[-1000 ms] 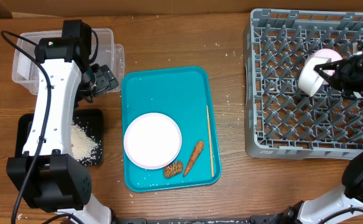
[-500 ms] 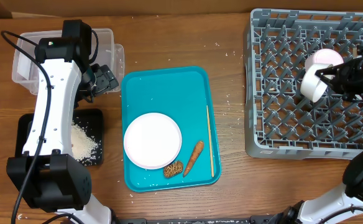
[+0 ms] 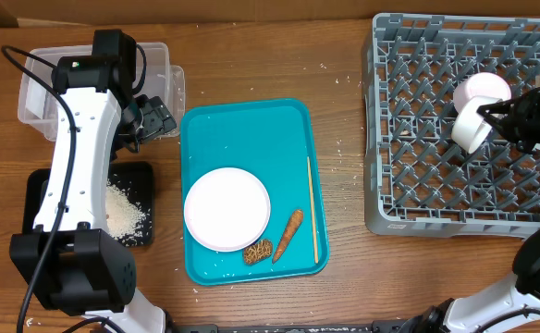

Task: Sort waste into correct bins and load items into the dishwasher
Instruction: 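Carry the green cup to the dish rack and lower it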

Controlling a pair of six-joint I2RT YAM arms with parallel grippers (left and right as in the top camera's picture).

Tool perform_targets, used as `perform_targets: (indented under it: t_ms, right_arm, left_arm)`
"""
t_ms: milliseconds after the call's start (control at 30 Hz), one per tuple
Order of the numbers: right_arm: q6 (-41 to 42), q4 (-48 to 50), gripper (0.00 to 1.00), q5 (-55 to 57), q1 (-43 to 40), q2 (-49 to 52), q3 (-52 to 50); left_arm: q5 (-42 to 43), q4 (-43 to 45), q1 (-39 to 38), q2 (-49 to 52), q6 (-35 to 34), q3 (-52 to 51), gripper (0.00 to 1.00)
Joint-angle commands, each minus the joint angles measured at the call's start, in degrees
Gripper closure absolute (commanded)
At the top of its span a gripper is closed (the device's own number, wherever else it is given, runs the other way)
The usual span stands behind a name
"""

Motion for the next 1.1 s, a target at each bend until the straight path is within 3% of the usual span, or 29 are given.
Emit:
perform_targets:
  t_ms: [0, 133, 367, 533, 733, 900, 1067]
  right_arm:
    - [0.7, -0.3, 0.96, 0.9, -0.9, 0.2, -0.3]
    - [0.9, -0.3, 0.96, 1.1, -1.1, 0.2, 0.6]
    - [13.4, -2.5, 0.96, 21.5, -1.1, 0.2, 7.3]
    - [17.0, -3.4, 0.93, 31.6, -1.1, 0.2, 7.7]
    - [17.0, -4.4, 0.76, 32.6, -1.1, 0.2, 7.7]
    - [17.0, -5.0, 0.45, 32.6, -1.1, 0.2, 7.7]
    - [20.2, -6.8, 0.41, 37.0, -1.1, 0.2, 8.2]
  left_arm:
    - [-0.7, 0.0, -0.1, -0.3, -1.0, -0.3, 0.00]
    - [-0.7, 0.0, -0.1, -0.3, -1.0, -0.3, 0.00]
    - [-0.7, 0.0, -0.1, -0.3, -1.0, -0.3, 0.00]
    - [-0.7, 0.0, -0.1, -0.3, -1.0, -0.3, 0.00]
    - [-0.7, 0.0, -0.1, -0.3, -1.0, -0.3, 0.00]
    - [-0.7, 0.0, -0.1, -0.3, -1.0, -0.3, 0.00]
    - [-0.7, 0.0, -0.1, -0.3, -1.0, -0.3, 0.00]
